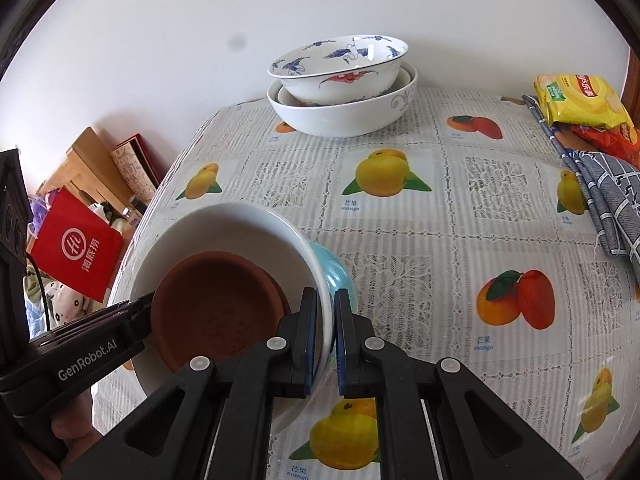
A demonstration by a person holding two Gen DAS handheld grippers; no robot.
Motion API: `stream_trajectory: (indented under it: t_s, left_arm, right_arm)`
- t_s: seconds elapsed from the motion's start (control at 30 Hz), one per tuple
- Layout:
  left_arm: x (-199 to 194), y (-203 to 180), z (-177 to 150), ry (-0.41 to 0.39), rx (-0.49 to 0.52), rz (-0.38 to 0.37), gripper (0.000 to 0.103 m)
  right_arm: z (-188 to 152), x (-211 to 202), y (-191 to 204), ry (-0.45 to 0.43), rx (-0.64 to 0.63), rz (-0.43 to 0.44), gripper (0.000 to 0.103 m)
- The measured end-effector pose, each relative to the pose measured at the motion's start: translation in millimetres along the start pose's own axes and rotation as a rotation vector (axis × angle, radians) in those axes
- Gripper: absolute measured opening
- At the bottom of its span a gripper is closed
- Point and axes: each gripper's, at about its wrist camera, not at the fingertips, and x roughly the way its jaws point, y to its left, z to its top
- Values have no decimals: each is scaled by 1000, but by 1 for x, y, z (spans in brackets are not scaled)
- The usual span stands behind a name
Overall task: Organize plates and bowls
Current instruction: 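Lower the white bowl with both grippers onto the blue plate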
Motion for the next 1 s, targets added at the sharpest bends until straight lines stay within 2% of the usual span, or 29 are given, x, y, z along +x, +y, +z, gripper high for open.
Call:
stream_trajectory:
  t_s: [0.33, 0.8, 1.0]
  left_arm:
    - [19, 17, -3, 33, -24, 3, 9]
    - [24, 23, 3, 27, -52, -43, 10]
    - [23, 20, 3, 23, -38, -22, 10]
  right_arm:
    - [-5, 25, 4, 52, 2, -5, 9]
    - [1, 28, 4, 44, -14, -11, 9]
    - [1, 29, 2, 50, -10, 0, 10]
